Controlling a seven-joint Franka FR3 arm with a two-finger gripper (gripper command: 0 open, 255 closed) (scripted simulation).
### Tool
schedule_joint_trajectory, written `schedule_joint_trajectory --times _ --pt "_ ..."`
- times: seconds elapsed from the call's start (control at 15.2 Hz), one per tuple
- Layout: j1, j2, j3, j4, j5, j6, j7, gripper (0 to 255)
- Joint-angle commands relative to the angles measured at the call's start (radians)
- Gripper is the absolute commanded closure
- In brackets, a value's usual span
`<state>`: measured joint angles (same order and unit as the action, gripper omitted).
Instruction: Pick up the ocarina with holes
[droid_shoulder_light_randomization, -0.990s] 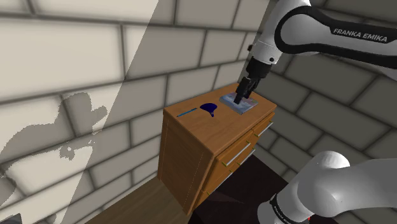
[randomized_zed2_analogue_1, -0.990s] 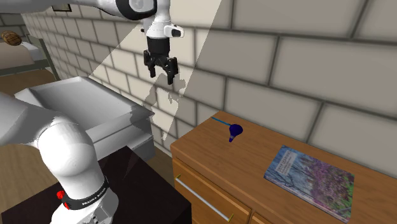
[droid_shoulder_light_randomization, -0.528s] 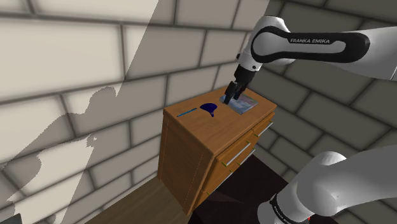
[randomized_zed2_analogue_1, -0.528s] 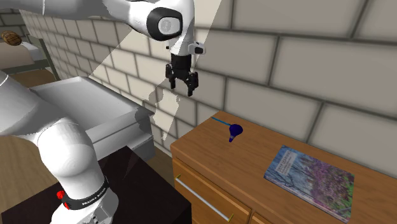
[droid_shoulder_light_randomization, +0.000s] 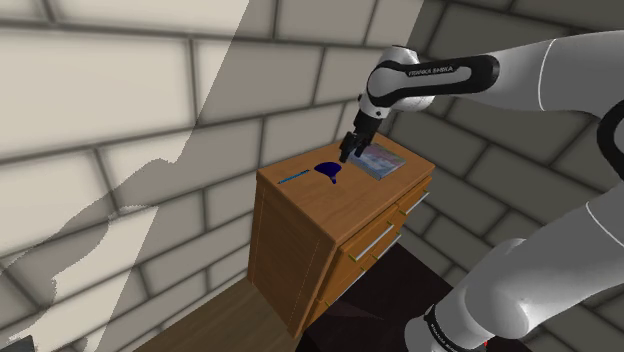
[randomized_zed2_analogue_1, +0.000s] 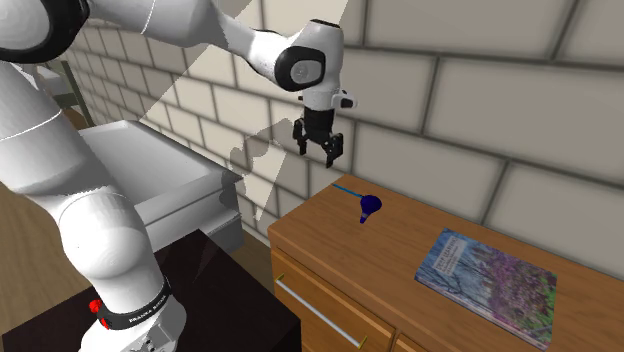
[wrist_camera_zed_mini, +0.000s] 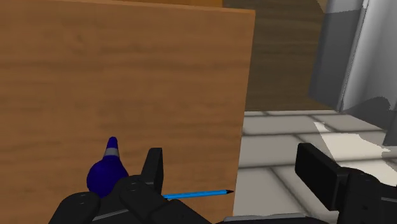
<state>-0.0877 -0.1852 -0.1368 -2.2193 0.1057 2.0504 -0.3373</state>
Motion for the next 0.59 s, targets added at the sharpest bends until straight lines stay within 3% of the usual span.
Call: schedule_joint_trajectory --times 0.0,0.53 --pt "-0.007 0.077 -0.017 0.038 0.014 0.036 -0.029 0" --pt "-0.047 0.372 -0.051 0.242 0.092 0.113 -0.122 0"
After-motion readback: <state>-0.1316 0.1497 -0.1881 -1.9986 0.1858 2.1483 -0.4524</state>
